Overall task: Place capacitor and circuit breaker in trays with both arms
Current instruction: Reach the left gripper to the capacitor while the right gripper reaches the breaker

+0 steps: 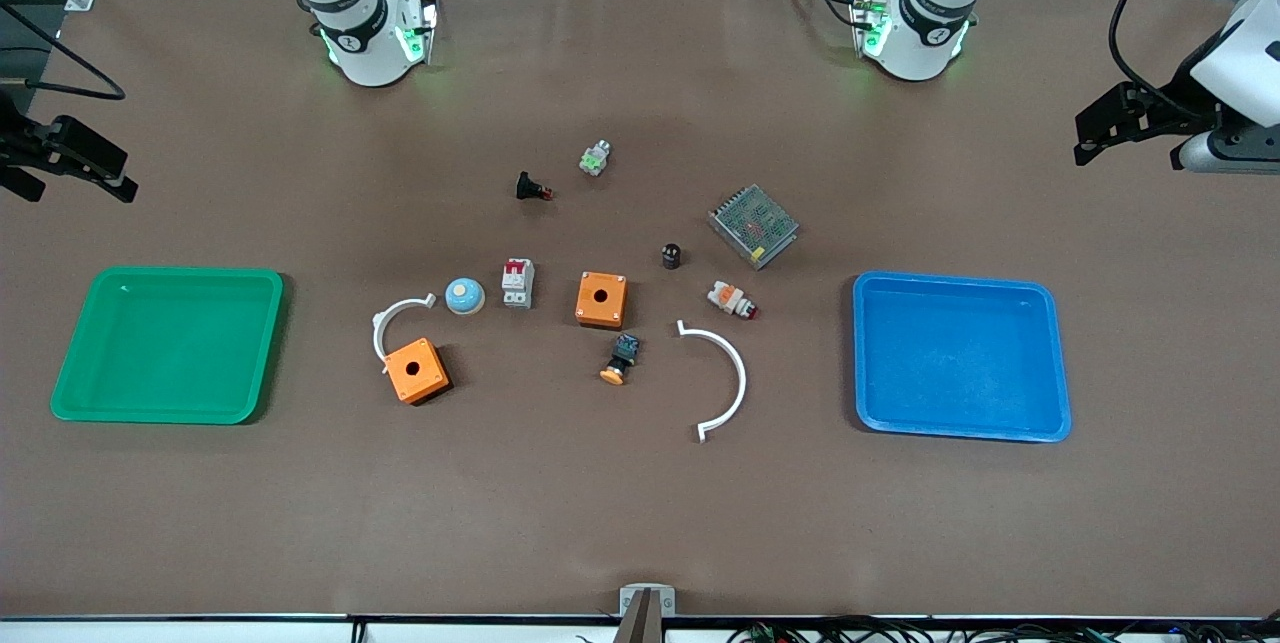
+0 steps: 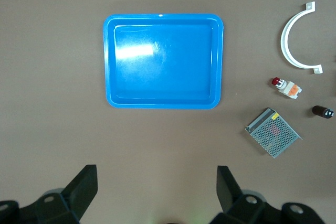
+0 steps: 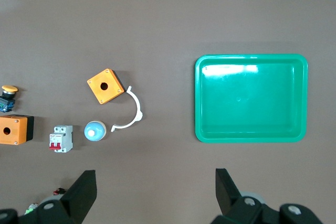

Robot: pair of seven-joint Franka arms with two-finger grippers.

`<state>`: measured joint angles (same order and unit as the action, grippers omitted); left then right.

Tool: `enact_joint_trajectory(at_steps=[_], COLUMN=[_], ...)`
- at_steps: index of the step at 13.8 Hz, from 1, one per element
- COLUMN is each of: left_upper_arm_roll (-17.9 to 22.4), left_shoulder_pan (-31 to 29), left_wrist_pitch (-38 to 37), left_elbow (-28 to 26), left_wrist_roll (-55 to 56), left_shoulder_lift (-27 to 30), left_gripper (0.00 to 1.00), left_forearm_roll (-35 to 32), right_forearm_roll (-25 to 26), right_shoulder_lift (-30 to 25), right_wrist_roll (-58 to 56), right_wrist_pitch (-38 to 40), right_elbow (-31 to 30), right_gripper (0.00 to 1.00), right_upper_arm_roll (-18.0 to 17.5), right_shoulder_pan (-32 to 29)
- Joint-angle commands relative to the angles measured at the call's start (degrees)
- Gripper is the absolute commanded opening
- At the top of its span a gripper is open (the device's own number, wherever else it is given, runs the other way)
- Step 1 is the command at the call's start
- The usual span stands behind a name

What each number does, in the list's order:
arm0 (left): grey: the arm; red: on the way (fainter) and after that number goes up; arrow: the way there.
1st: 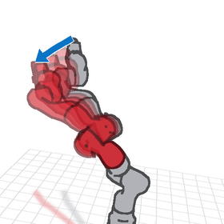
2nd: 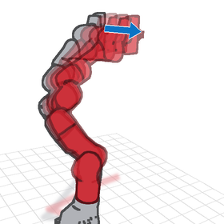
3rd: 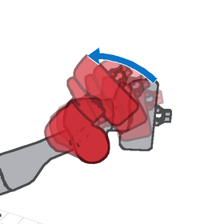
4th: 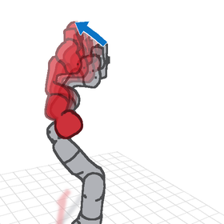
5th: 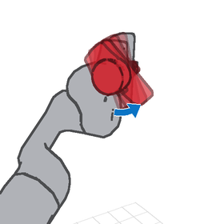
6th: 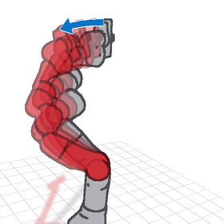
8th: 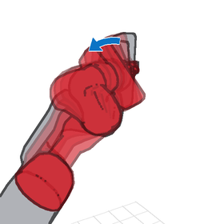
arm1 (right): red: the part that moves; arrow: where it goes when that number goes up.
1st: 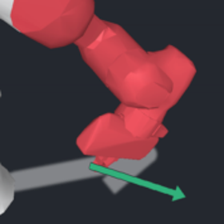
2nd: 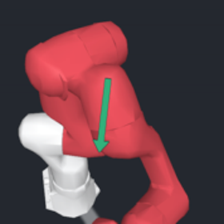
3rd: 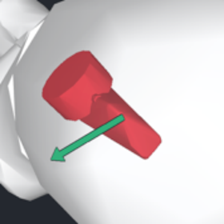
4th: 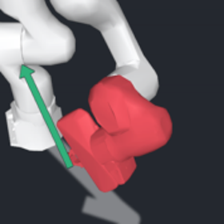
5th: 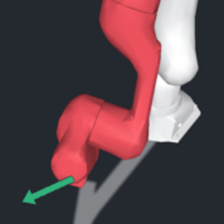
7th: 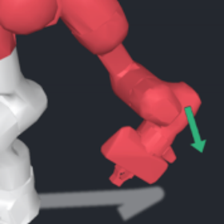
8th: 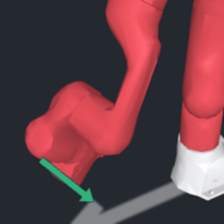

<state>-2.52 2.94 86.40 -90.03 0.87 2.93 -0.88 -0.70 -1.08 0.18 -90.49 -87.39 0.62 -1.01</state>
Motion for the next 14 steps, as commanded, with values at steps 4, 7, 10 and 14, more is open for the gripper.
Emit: enact_joint_trajectory(at_steps=[4, 7, 10, 14], left_upper_arm_roll=[0.0, -1.4, -4.4, -5.8], left_shoulder_pan=[0.6, 1.7, 4.5, 11.1], left_wrist_pitch=[-1.1, -1.1, 2.1, 11.3], left_elbow=[2.5, 6.9, 5.8, 0.8], left_wrist_roll=[-0.8, 0.1, 4.5, 19.3], left_shoulder_lift=[-1.7, -6.4, -10.7, -15.0], left_gripper=[1.0, 1.0, 1.0, 1.0], left_forearm_roll=[0.0, 0.0, 0.0, 0.2], right_forearm_roll=[1.3, 1.3, 1.2, 0.8], right_shoulder_lift=[0.6, 0.6, 0.6, 2.0], right_wrist_roll=[-0.5, -0.5, -0.5, -0.4], right_wrist_pitch=[0.6, 0.6, 0.5, -0.1], right_elbow=[1.3, 1.3, 1.3, 1.3], right_gripper=[1.0, 1.0, 1.0, 1.0], right_upper_arm_roll=[-0.5, -0.5, -0.5, -0.8], right_shoulder_pan=[-0.4, -0.4, -0.4, 0.3])
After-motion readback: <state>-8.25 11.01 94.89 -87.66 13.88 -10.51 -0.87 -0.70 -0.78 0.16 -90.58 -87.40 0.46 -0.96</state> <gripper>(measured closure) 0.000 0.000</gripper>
